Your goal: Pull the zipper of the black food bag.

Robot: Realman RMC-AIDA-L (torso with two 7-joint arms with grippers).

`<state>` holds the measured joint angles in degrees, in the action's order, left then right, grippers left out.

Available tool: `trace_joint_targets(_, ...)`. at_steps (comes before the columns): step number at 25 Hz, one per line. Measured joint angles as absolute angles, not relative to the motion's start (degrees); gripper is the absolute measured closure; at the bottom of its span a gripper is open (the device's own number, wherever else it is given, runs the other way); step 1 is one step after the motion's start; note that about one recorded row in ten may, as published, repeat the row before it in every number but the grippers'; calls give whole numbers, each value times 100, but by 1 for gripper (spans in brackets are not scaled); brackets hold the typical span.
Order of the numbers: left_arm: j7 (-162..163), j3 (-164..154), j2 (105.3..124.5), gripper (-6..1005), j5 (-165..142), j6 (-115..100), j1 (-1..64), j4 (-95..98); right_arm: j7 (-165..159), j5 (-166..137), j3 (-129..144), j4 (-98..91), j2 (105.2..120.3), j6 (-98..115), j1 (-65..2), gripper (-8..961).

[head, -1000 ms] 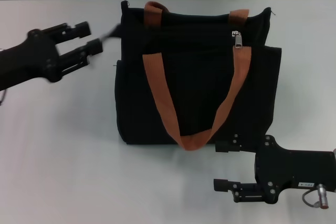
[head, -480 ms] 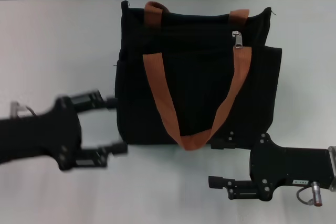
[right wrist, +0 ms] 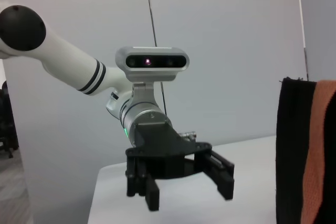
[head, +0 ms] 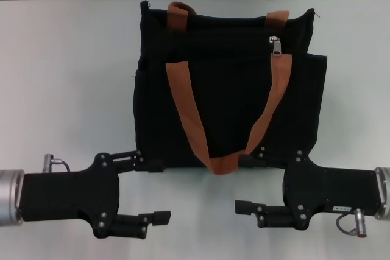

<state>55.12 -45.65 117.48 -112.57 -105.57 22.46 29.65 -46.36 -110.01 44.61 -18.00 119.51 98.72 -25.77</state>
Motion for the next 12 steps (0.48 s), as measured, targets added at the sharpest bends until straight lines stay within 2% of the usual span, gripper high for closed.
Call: trace_joint_targets(12,5404,-4563,11768,181,-11333,-10478,2240,2962,-4096,-10722,4455,-1347,11956,9636,-2654,212)
